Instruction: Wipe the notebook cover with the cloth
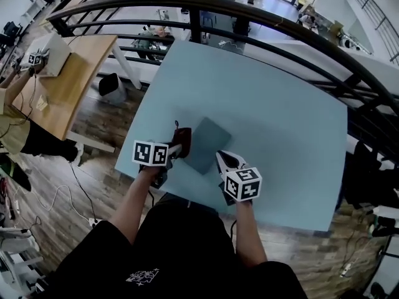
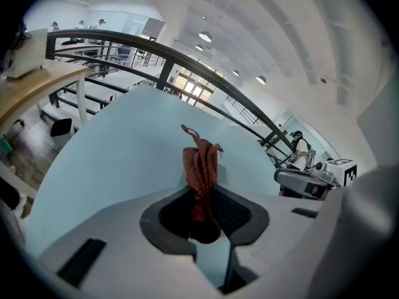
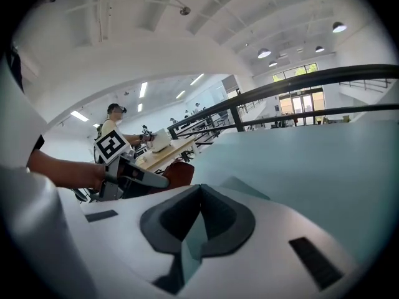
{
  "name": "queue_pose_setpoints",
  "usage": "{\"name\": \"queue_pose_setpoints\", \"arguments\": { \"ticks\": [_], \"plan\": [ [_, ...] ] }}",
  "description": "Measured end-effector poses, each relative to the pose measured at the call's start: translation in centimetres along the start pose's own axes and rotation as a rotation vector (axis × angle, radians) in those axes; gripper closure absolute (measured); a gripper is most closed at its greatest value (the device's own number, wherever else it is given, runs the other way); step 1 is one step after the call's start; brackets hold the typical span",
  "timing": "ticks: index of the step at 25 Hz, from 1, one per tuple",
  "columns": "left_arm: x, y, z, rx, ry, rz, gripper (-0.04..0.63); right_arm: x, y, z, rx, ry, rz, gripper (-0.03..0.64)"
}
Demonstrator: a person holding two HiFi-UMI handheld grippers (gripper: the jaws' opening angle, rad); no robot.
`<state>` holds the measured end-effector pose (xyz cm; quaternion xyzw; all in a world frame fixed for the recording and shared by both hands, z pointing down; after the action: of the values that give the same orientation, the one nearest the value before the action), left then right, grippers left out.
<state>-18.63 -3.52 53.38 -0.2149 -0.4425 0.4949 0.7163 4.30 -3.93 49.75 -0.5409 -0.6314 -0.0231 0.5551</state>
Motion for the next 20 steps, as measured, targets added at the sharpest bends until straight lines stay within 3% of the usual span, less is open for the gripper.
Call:
{"name": "queue_pose_setpoints", "arguments": {
  "ticks": [11,20],
  "plan": [
    [-2.2,3.0,-5.4,-0.044,-0.167,-0.193,0.506,-3.0,4.8,-0.9,0.067,0.033,-0.149,0.612],
    [-5.0,6.9,-6.3,-0.037,-0.274,-0.299,0.506,-6.8,6.5,1.6,0.128,0.094,-0.24,0.611]
  ]
}}
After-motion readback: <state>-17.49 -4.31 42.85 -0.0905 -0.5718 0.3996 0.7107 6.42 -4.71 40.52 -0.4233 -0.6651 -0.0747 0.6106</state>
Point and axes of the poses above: the fingertips, and each gripper's own axes: y backward along the fingers, z to its left, x out of its underside, the point moved 7 cm from there along y, backward along the fingers, and after that the axes turned 5 degrees about z, right-handed, at the moved point
